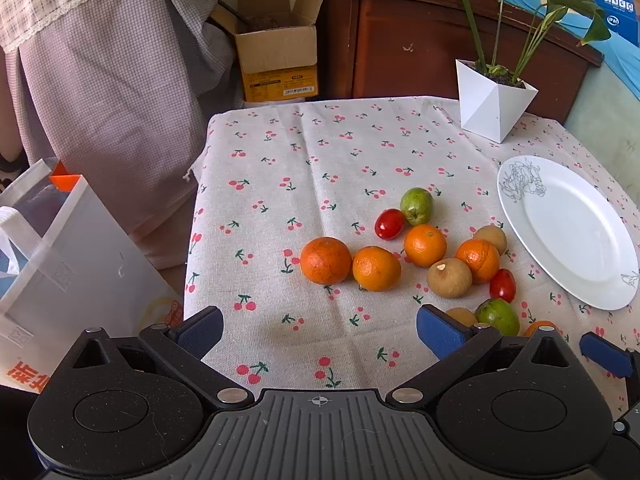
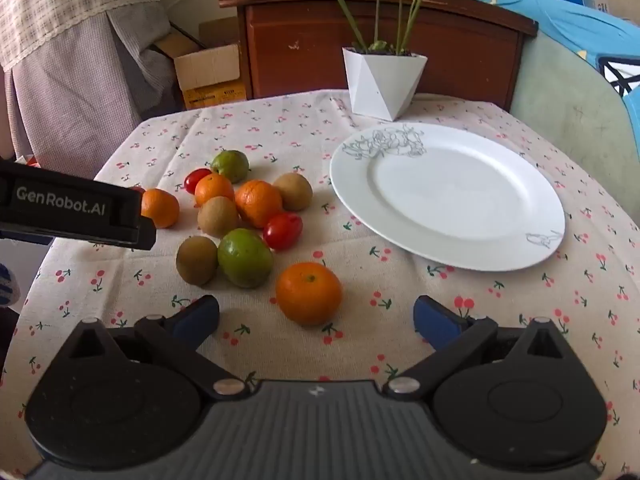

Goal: Organize fruits
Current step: 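Move both grippers toward the fruit cluster beside the white plate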

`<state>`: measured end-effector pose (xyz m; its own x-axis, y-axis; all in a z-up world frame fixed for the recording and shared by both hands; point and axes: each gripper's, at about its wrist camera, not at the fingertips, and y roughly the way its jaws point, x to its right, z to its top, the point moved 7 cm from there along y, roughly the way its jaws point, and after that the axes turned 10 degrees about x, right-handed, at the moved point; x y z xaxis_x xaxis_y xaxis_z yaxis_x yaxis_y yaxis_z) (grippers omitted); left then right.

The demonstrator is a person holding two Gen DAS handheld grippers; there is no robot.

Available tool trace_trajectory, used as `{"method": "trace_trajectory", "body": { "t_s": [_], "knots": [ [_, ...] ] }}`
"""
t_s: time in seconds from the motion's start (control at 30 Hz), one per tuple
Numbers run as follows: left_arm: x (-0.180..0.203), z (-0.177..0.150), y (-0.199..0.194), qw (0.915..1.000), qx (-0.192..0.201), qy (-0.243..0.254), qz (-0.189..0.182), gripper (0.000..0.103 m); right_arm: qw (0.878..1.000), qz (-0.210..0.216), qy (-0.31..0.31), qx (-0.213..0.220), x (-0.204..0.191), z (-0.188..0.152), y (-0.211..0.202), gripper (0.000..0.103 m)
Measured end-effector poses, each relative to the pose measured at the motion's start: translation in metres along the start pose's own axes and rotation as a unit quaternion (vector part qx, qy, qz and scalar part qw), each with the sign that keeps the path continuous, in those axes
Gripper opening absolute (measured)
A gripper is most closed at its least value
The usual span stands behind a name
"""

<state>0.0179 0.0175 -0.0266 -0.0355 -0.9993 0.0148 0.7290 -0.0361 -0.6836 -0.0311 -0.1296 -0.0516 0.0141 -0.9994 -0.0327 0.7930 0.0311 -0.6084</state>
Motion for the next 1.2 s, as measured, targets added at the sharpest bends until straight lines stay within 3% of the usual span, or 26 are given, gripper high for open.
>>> {"method": "trace_trajectory", "body": {
  "t_s": [0.13, 0.43, 0.6, 0.63, 0.73, 1.2],
  "knots": [
    [0.001, 0.001, -0.004, 1.0000, 0.002, 0.006, 0.002, 0.103, 0.999, -0.002, 0.002, -0.042, 0.003, 0.003, -0.009, 0.102],
    [-0.002, 0.002, -0.012, 0.9999, 0.005, 0.008, 0.010, 0.103, 0.997, -0.047, 0.054, -0.019, 0.018, 0.015, -0.025, 0.102],
    [-0.002, 0.002, -0.014, 0.9999, 0.002, 0.012, 0.012, 0.103, 0.994, -0.043, 0.095, -0.025, 0.026, 0.023, -0.024, 0.102],
    [-0.002, 0.002, -0.015, 0.9998, 0.003, 0.012, 0.013, 0.103, 0.995, -0.068, 0.069, -0.029, 0.024, 0.023, -0.025, 0.102],
    [-0.001, 0.002, -0.016, 0.9998, 0.003, 0.014, 0.016, 0.103, 0.993, -0.083, 0.071, -0.040, 0.025, 0.024, -0.025, 0.102],
    [-0.001, 0.000, -0.018, 0.9997, 0.000, 0.015, 0.018, 0.103, 0.989, -0.102, 0.097, -0.047, 0.031, 0.025, -0.022, 0.102]
  ]
}}
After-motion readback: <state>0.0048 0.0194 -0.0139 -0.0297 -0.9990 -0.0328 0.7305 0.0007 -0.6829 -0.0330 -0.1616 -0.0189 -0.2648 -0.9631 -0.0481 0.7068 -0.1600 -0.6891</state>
